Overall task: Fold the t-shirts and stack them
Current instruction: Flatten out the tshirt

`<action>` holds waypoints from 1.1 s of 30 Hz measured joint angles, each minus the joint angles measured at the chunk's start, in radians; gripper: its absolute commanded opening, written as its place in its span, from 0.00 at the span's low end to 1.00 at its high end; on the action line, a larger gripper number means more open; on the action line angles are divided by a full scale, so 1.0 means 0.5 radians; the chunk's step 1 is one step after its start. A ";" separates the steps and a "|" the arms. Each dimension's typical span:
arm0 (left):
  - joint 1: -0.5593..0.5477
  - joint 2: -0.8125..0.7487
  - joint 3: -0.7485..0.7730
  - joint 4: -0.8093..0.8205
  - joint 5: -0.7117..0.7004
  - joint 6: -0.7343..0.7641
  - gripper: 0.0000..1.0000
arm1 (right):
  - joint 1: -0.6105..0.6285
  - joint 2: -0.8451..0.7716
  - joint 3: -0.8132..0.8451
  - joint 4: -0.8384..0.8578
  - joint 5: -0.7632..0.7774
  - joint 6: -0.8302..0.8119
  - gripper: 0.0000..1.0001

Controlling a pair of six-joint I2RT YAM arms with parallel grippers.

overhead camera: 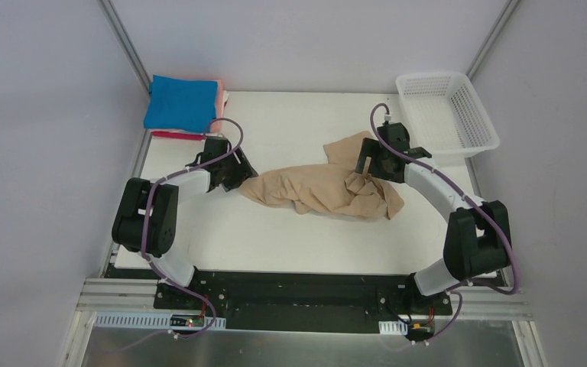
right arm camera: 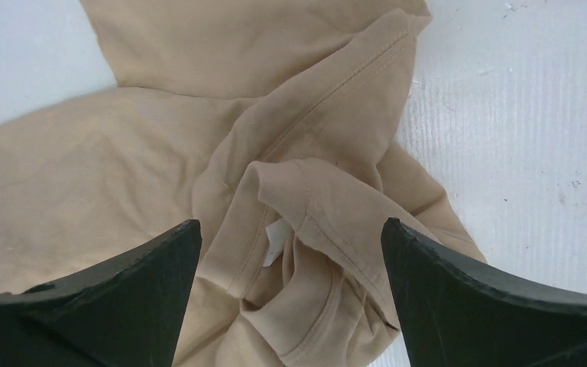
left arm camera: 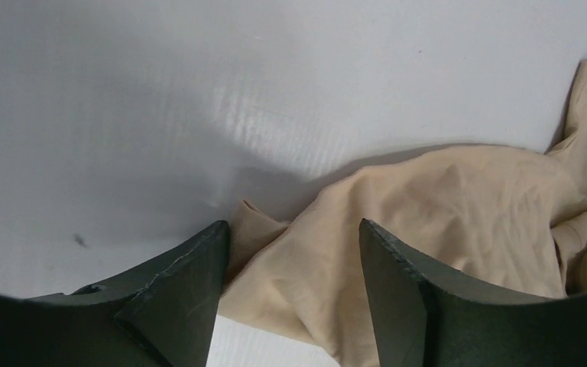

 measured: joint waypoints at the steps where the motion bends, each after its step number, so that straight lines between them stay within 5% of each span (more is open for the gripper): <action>1: -0.013 0.025 0.014 0.014 0.008 -0.005 0.57 | -0.002 0.045 0.010 -0.002 0.000 -0.005 0.88; 11: -0.092 0.114 0.043 0.089 0.099 0.001 0.41 | -0.016 0.250 0.031 -0.027 0.076 -0.003 0.85; 14: -0.114 0.081 0.005 0.071 0.088 0.017 0.28 | -0.022 0.250 0.033 -0.031 0.099 0.008 0.82; 18: -0.130 0.031 -0.053 0.024 0.038 0.029 0.00 | -0.024 0.250 0.032 -0.029 0.114 0.018 0.67; 22: -0.130 0.020 -0.060 -0.002 0.010 0.030 0.00 | -0.024 0.250 0.032 -0.024 0.111 0.018 0.15; 24: -0.137 0.004 -0.060 -0.023 -0.013 0.031 0.00 | -0.024 0.250 0.032 -0.018 0.127 0.040 0.01; 29: -0.143 -0.189 -0.066 -0.141 -0.146 0.043 0.00 | -0.024 0.185 0.024 -0.014 0.202 0.084 0.00; 33: -0.158 -0.585 -0.066 -0.155 -0.263 0.092 0.00 | -0.024 -0.184 -0.045 0.018 0.228 0.087 0.00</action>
